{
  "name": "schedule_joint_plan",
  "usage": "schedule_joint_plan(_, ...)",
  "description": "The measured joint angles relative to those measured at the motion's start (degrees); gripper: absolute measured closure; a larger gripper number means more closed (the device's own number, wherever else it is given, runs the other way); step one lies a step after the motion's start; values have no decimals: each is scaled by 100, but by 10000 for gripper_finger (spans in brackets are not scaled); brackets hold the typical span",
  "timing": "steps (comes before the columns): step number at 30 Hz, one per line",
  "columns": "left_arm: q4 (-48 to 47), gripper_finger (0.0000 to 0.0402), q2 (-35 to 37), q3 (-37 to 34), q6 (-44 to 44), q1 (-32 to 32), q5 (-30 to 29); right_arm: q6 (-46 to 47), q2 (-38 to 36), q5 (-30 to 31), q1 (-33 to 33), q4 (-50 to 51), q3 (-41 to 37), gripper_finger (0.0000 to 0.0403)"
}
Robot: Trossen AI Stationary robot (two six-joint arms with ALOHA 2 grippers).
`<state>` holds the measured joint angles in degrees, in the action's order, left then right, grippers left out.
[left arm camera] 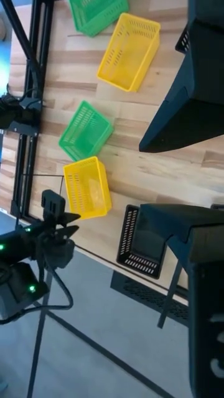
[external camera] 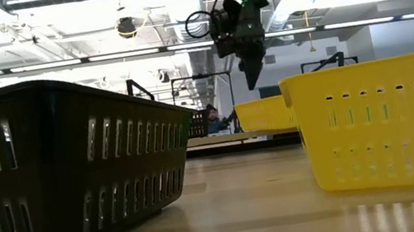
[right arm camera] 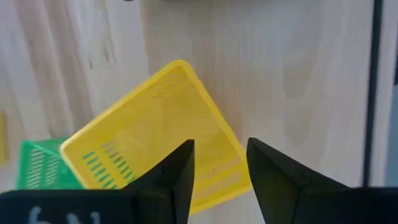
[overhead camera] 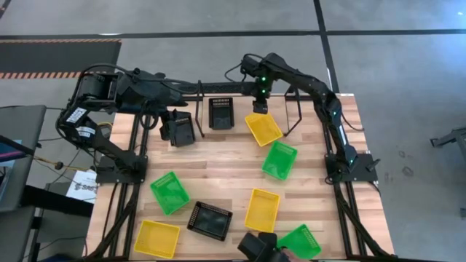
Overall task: Stack baskets on shelf by color
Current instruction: Adjust the yellow bin on the shelf
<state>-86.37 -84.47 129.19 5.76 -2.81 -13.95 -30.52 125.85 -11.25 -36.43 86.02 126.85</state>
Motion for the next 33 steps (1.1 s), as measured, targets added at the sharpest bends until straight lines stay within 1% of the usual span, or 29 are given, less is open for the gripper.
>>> schedule_joint_plan(4, 0, 269, 0, 0, -55, 0, 2, -238, -1, 158, 142, -201, -159, 238)
schedule_joint_plan(10, -31, 269, 0, 0, -57, 0, 2, -210, 2, 305, 364, -120, -431, 239)
schedule_joint_plan(13, -31, 269, 0, 0, -57, 0, 15, -238, 2, 555, 423, -123, -606, 241)
schedule_joint_plan(23, -33, 269, 0, 0, -149, 0, 172, -282, 2, 688, 353, -588, -1159, 244)
schedule_joint_plan(27, -33, 269, 0, 0, -149, 0, 170, -180, 4, 692, 376, -569, -1168, 248)
schedule_joint_plan(30, -31, 269, 0, 0, -149, 0, 164, -112, 4, 689, 486, -377, -1025, 251)
schedule_joint_plan(33, -30, 269, 0, 0, -149, 0, 142, -108, 4, 686, 607, -400, -861, 253)
